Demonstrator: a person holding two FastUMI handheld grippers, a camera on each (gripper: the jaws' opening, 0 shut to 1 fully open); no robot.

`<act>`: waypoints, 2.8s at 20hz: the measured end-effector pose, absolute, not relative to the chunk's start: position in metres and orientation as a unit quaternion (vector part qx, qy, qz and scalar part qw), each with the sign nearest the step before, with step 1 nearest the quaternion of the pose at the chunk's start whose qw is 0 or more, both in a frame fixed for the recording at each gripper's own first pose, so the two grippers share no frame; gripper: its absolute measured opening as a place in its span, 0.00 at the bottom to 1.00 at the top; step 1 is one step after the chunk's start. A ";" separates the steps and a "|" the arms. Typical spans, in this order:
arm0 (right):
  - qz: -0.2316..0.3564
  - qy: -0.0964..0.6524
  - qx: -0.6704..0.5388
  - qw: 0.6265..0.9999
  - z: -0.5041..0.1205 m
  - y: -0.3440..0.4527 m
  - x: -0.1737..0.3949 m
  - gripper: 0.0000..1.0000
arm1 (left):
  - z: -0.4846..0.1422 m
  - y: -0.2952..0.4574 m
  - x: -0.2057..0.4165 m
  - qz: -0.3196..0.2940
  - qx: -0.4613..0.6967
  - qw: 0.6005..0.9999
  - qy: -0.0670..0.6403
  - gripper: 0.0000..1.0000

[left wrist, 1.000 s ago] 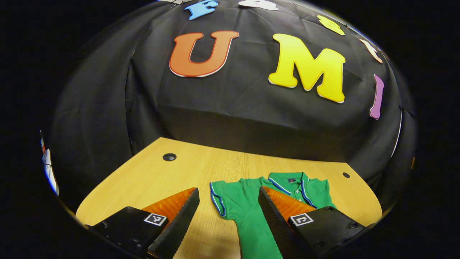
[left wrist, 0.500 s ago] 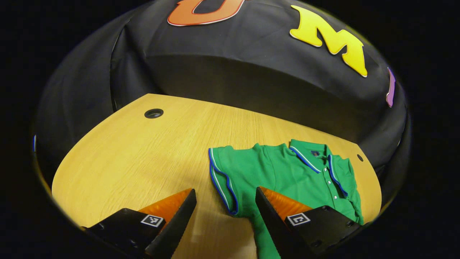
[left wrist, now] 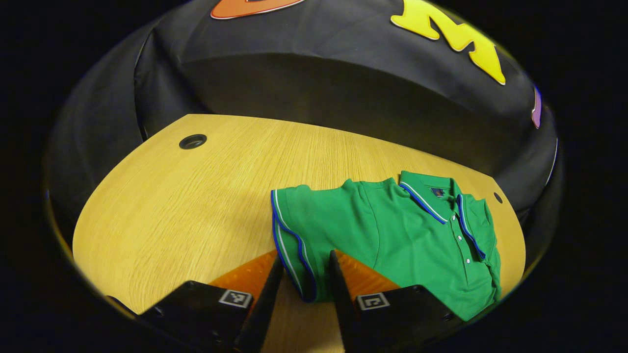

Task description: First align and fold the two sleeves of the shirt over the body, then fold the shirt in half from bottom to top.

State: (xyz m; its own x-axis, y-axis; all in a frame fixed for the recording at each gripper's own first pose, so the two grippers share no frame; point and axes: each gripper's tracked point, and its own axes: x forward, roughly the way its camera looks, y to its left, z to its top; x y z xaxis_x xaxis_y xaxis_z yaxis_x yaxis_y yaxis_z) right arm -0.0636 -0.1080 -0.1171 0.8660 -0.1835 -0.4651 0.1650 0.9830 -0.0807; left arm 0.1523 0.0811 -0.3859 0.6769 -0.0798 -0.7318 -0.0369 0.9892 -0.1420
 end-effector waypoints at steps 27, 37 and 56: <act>-0.106 0.257 0.014 0.960 -0.121 -0.143 -0.065 0.96 | -0.314 -0.108 0.185 -0.124 -0.051 0.905 0.404 0.07; -0.079 0.249 0.010 0.965 -0.116 -0.130 -0.055 0.96 | -0.291 -0.118 0.171 -0.116 -0.062 0.913 0.386 0.82; 0.093 0.282 -0.013 0.955 -0.176 -0.073 -0.047 0.98 | -0.185 -0.021 -0.013 -0.083 -0.007 0.960 0.266 1.00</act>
State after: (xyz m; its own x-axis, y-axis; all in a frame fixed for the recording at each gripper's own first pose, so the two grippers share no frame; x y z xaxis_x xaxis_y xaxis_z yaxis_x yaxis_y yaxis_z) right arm -0.0469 -0.0727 -0.1760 0.8234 0.1698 -0.5415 -0.1839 0.9825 0.0284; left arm -0.0127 -0.0208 -0.1854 0.8451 -0.1635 -0.5090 0.1562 0.9861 -0.0573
